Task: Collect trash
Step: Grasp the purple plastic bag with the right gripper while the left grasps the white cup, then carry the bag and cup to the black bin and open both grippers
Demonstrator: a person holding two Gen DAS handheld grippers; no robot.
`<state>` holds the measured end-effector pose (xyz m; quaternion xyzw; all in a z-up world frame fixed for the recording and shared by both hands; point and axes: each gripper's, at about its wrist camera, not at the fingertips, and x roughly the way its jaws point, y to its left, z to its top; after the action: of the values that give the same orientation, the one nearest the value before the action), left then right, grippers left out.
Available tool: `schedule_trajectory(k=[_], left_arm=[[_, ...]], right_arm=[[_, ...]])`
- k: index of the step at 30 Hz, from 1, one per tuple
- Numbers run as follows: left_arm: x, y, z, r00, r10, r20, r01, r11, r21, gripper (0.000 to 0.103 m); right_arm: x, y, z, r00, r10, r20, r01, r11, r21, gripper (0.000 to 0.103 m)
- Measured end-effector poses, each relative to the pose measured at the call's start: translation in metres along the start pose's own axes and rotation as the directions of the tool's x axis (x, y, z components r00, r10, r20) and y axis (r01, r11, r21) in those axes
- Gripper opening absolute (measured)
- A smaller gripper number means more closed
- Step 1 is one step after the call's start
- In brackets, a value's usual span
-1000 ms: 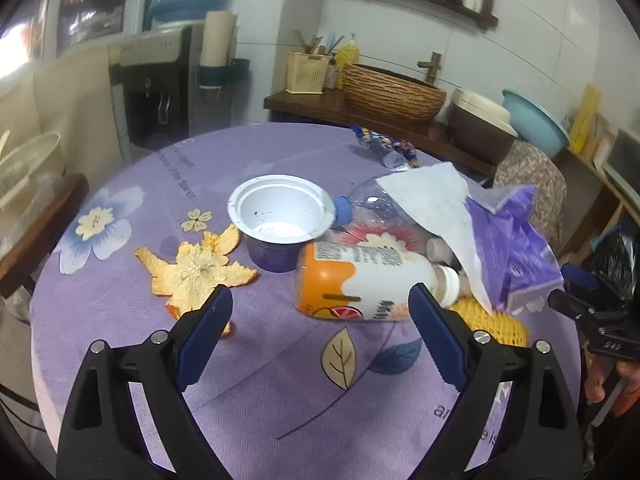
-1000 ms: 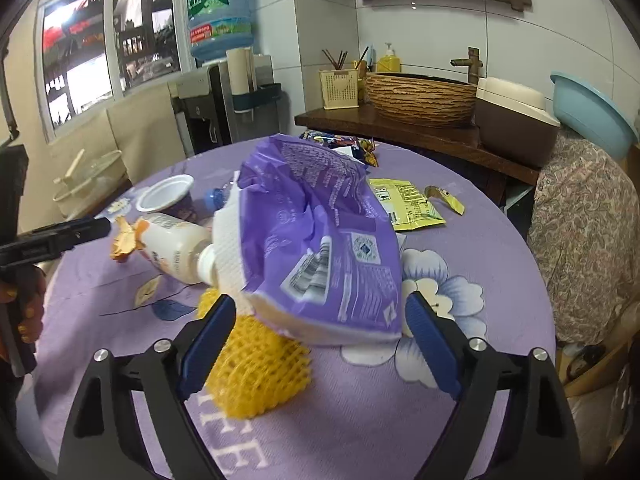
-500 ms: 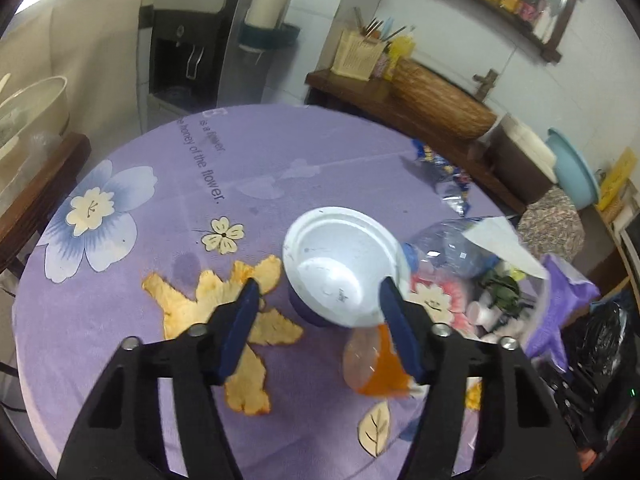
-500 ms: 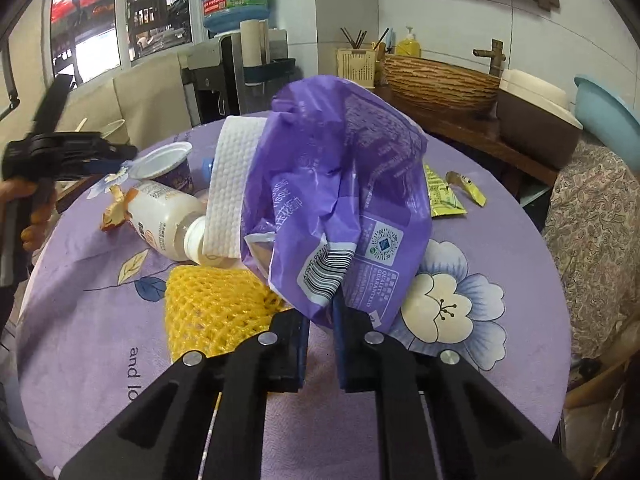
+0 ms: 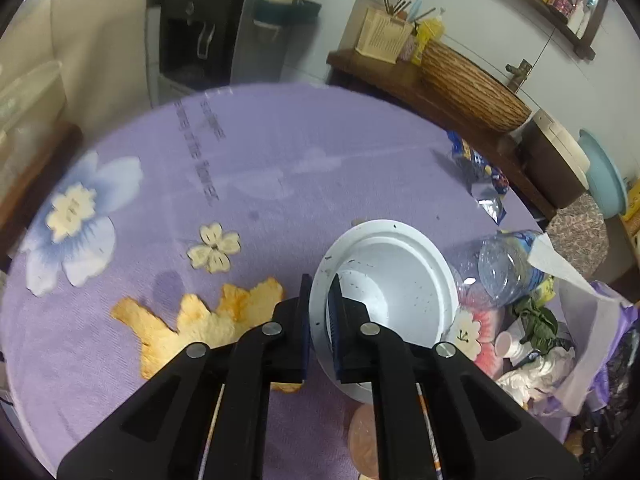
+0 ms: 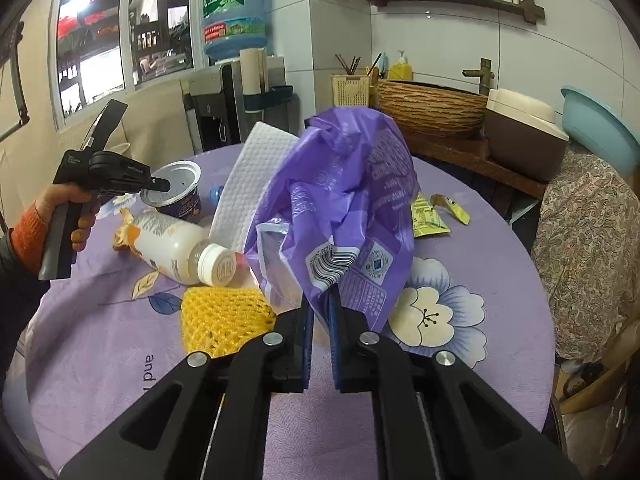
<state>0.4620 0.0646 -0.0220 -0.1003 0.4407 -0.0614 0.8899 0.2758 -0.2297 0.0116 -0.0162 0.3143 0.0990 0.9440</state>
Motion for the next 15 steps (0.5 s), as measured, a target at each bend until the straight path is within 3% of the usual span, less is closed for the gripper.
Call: schedule_trajectory(k=[7, 11, 15], left_arm=[[-0.053, -0.033, 0.016, 0.990, -0.034, 0.134, 0.029, 0.999, 0.040, 0.008], [-0.087, -0.081, 0.002, 0.979, -0.135, 0.150, 0.116, 0.985, 0.131, 0.008], [-0.112, -0.154, -0.034, 0.951, -0.291, 0.101, 0.257, 0.930, 0.261, 0.008]], right_arm=[[-0.032, -0.013, 0.010, 0.995, -0.008, 0.095, 0.006, 1.000, 0.023, 0.005], [-0.075, -0.034, 0.006, 0.988, -0.024, 0.151, 0.014, 0.998, 0.067, 0.005], [-0.129, -0.065, -0.013, 0.980, -0.084, 0.178, 0.062, 0.990, 0.125, 0.005]])
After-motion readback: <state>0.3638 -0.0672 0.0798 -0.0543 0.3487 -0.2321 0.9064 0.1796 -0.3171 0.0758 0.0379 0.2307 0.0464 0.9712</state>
